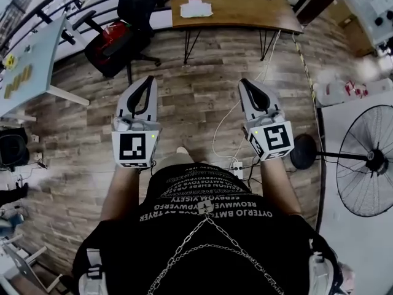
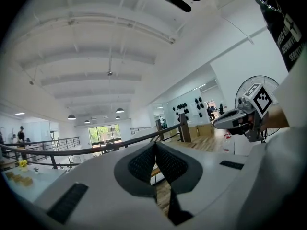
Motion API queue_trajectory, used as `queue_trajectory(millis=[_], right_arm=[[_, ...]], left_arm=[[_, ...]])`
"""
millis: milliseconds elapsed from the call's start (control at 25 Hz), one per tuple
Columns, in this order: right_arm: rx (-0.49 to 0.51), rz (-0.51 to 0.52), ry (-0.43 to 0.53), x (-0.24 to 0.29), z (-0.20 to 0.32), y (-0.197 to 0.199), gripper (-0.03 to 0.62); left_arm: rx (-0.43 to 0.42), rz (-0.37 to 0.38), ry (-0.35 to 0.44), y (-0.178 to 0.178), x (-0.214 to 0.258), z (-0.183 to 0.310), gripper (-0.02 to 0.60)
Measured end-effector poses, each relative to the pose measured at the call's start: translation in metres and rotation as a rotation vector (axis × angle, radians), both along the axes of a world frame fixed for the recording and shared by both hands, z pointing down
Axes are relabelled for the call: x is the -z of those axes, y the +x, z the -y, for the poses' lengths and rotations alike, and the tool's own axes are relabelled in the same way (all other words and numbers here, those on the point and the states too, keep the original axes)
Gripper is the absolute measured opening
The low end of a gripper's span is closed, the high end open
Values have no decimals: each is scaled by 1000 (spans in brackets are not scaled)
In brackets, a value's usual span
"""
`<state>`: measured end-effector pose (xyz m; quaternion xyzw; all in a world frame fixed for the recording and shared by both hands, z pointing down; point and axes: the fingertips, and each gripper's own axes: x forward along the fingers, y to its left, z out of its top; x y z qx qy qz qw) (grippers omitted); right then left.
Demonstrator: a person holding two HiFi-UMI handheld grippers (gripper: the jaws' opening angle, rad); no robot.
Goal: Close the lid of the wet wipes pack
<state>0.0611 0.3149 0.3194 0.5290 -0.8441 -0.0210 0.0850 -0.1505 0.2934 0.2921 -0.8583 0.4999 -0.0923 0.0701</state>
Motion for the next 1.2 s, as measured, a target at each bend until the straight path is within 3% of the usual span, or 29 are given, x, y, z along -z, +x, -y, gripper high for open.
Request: queue_trajectory(millis=[400, 680, 960, 1200], right_arm=[[-33, -34, -4, 1, 49, -33, 17], [-19, -32, -31, -7, 57, -66, 17], [-27, 9, -40, -1, 66, -69, 17], [-2, 3, -19, 2, 76, -74, 17]], left_arm=[[-29, -14, -43, -46, -19, 54, 28], [-47, -22, -68, -69, -32, 74, 28], [-73, -57, -20, -61, -10, 83, 28], [-41, -64, -35, -70, -18, 87, 28]])
